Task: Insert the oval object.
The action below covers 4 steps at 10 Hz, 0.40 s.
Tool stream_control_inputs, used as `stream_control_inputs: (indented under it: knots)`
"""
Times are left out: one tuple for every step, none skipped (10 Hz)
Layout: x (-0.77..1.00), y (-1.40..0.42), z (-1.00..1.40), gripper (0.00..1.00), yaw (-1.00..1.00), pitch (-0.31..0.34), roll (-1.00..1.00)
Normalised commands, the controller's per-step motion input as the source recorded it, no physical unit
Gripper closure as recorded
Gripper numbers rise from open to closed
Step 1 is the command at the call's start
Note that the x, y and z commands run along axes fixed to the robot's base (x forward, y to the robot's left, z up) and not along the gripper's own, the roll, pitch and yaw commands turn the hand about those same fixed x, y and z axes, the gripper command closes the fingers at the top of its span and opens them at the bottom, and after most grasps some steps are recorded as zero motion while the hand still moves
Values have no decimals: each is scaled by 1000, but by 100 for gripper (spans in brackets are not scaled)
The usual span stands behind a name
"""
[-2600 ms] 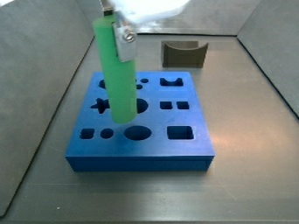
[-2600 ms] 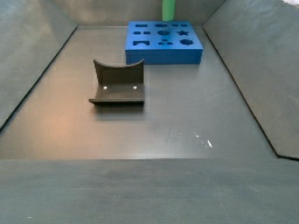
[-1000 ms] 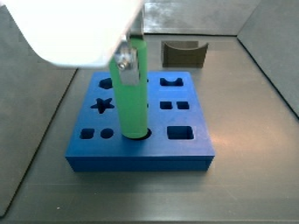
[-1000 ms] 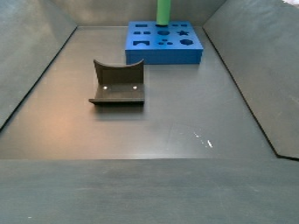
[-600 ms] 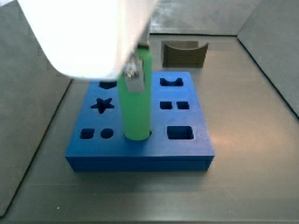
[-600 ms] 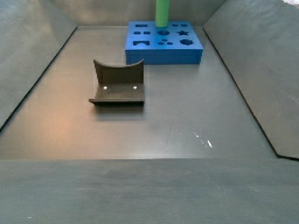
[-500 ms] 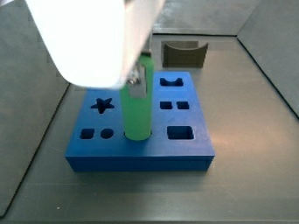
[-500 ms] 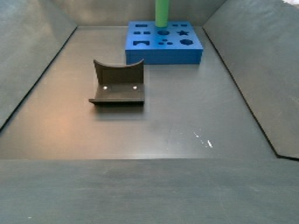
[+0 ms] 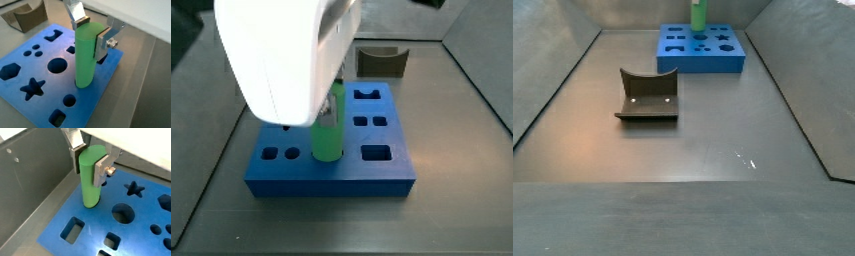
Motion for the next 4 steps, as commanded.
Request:
stream_control_inputs:
  knots:
    - [37, 0, -271, 100, -83, 0, -31]
    - [3, 0, -94, 100, 0, -6, -26]
    - [9, 0, -17, 100, 0, 0, -33]
    - [29, 3, 0, 100, -29, 17, -20]
